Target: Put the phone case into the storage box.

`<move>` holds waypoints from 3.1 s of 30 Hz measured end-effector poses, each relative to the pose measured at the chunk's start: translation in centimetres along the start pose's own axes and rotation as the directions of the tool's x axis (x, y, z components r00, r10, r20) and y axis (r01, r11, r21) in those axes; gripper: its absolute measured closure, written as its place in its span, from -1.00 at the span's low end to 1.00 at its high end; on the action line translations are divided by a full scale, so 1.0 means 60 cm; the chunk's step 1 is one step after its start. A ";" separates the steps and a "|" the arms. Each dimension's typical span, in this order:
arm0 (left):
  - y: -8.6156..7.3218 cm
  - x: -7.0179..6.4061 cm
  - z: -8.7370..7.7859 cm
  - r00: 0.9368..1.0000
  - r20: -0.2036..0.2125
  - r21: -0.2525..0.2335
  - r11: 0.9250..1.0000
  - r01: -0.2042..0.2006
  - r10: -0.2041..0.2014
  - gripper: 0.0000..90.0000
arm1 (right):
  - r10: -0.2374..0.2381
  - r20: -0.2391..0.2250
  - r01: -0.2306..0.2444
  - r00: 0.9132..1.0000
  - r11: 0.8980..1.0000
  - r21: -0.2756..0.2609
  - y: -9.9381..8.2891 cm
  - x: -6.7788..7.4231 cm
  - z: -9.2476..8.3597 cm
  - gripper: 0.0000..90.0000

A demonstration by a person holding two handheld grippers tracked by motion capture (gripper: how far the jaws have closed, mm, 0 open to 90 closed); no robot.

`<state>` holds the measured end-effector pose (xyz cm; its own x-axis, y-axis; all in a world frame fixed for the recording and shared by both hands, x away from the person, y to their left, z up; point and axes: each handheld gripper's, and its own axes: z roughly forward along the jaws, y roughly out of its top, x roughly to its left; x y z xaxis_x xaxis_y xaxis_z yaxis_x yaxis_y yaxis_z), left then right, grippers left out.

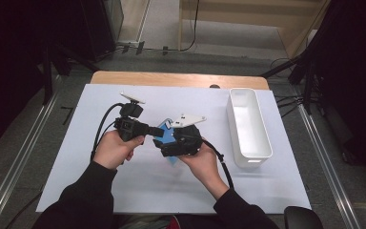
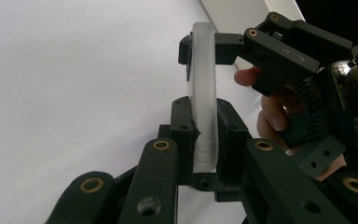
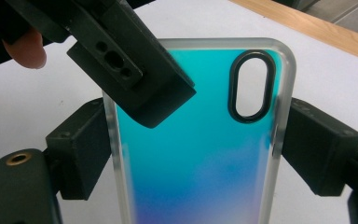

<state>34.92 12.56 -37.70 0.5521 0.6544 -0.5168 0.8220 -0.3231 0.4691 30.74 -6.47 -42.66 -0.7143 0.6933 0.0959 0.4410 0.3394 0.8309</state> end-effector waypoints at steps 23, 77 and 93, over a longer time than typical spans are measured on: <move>0.003 -0.006 -0.011 0.999 0.022 -0.038 0.998 -0.045 0.046 0.33 | 0.019 -0.053 -0.017 0.998 0.999 0.041 0.007 -0.014 -0.015 -0.66; -0.020 0.012 -0.041 0.921 0.075 -0.179 0.913 -0.366 0.383 -0.32 | 0.000 -0.348 0.026 0.938 0.997 0.072 -0.016 -0.075 -0.097 -0.66; -0.066 0.036 -0.030 0.914 0.038 -0.180 0.903 -0.391 0.403 -0.32 | 0.014 -0.347 0.012 0.938 0.997 0.073 -0.013 -0.088 -0.111 -0.67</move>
<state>32.63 16.49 -39.39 0.8416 0.4417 -0.3107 0.5012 -0.4246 0.7540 30.53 -14.60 -40.19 -0.8520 0.4348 0.2916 0.4710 0.3934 0.7896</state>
